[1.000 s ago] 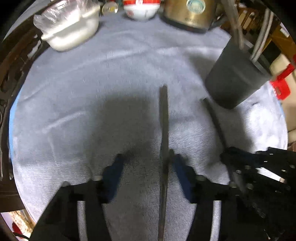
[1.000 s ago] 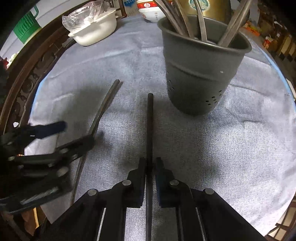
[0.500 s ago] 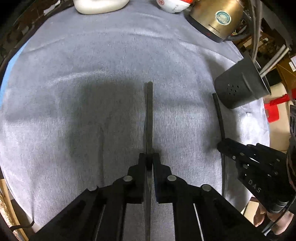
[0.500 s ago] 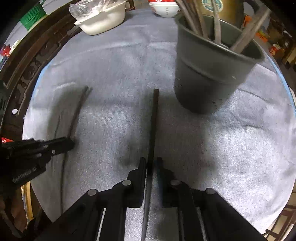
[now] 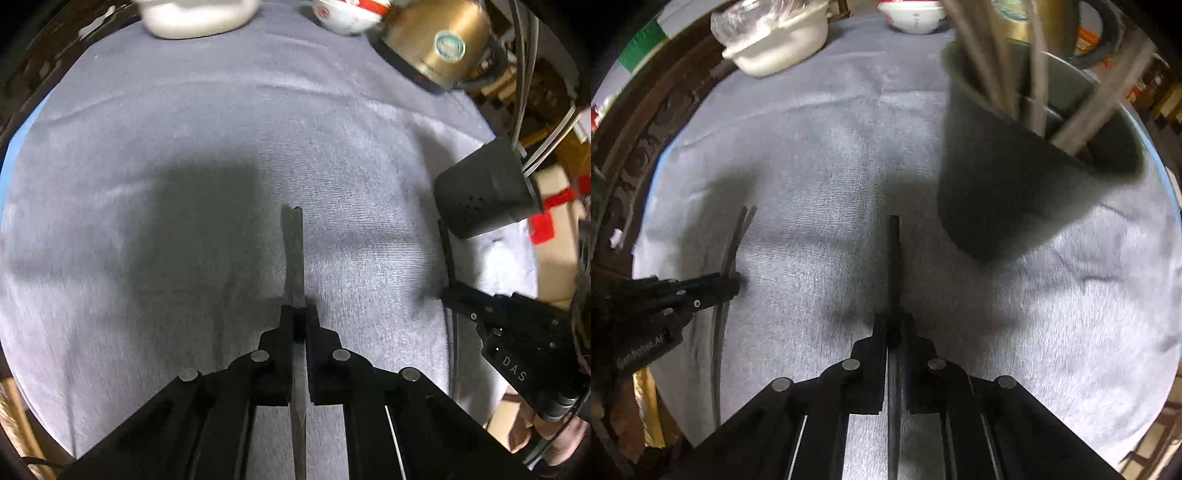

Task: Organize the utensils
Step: 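Lift both held chopsticks up above the grey cup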

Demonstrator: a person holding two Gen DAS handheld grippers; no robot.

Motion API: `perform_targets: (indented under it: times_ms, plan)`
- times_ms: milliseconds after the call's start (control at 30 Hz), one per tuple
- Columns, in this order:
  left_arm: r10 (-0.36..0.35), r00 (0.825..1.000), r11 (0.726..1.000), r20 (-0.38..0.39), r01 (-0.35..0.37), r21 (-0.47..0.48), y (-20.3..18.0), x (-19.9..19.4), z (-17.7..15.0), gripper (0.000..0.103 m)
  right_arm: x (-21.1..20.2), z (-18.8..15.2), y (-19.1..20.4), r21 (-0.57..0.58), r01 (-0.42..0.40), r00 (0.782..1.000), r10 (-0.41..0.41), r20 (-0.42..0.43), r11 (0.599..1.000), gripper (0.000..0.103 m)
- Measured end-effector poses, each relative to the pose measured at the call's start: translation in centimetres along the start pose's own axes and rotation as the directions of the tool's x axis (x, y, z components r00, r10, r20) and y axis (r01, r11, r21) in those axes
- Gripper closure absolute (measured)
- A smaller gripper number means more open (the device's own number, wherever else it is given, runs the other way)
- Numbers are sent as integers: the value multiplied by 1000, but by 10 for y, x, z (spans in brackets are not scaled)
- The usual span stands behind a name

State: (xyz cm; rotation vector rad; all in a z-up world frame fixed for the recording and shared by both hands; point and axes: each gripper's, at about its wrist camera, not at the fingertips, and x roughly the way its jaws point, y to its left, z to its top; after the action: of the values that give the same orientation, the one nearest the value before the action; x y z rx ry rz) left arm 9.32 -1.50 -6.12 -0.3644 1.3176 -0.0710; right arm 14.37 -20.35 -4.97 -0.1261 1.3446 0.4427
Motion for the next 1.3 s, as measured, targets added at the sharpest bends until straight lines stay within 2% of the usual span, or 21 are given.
perform_targets:
  times_ms: [100, 133, 200, 267, 300, 333, 400, 467, 567, 633, 667, 733, 767, 833, 933, 1300]
  plan:
    - [-32, 996, 999, 84, 35, -40, 12, -22, -10, 98, -26, -17, -8, 41, -61, 993, 56, 102, 997, 96]
    - [-43, 992, 997, 122, 49, -51, 15, -30, -14, 98, -41, -22, -11, 53, -93, 983, 83, 166, 994, 96]
    - [-37, 982, 996, 187, 52, -75, 22, -47, -17, 98, -59, -28, -16, 85, -110, 965, 86, 247, 990, 96]
    - [-59, 956, 991, 288, 91, -99, 29, -69, -19, 98, -85, -37, -24, 119, -147, 923, 92, 375, 982, 96]
    - [-46, 944, 991, 327, 86, -107, 31, -77, -21, 98, -93, -39, -26, 133, -143, 910, 77, 408, 981, 96]
    - [-34, 925, 990, 378, 82, -112, 33, -88, -25, 98, -106, -47, -30, 152, -143, 875, 53, 482, 978, 96]
    - [-32, 885, 989, 464, 97, -116, 36, -104, -24, 98, -119, -49, -39, 167, -155, 823, 34, 566, 974, 96]
    - [-1, 835, 990, 551, 79, -118, 33, -116, -32, 98, -140, -63, -41, 190, -118, 753, -37, 656, 975, 96]
    - [27, 754, 994, 656, 49, -98, 21, -118, -33, 98, -149, -69, -35, 213, -70, 666, -113, 737, 975, 96]
    - [42, 710, 997, 703, 18, -78, 11, -113, -39, 98, -155, -74, -34, 214, -30, 638, -147, 756, 976, 96]
    - [60, 687, 997, 724, -9, -74, 7, -116, -41, 98, -154, -77, -32, 210, -12, 636, -154, 757, 978, 96]
    - [96, 646, 995, 757, -68, -68, 3, -116, -46, 98, -156, -87, -27, 202, 30, 609, -178, 773, 979, 96]
    - [100, 639, 995, 762, -84, -60, 3, -114, -52, 98, -158, -91, -26, 198, 31, 605, -177, 776, 980, 96]
    - [106, 643, 993, 758, -106, -50, 0, -111, -57, 97, -161, -101, -23, 192, 29, 603, -170, 780, 981, 96]
    - [119, 616, 991, 778, -124, -53, 2, -114, -70, 97, -163, -116, -20, 180, 23, 599, -158, 785, 983, 96]
    - [34, 653, 999, 757, -23, -25, 10, -142, -102, 97, -165, -135, -18, 178, -18, 616, -129, 777, 984, 96]
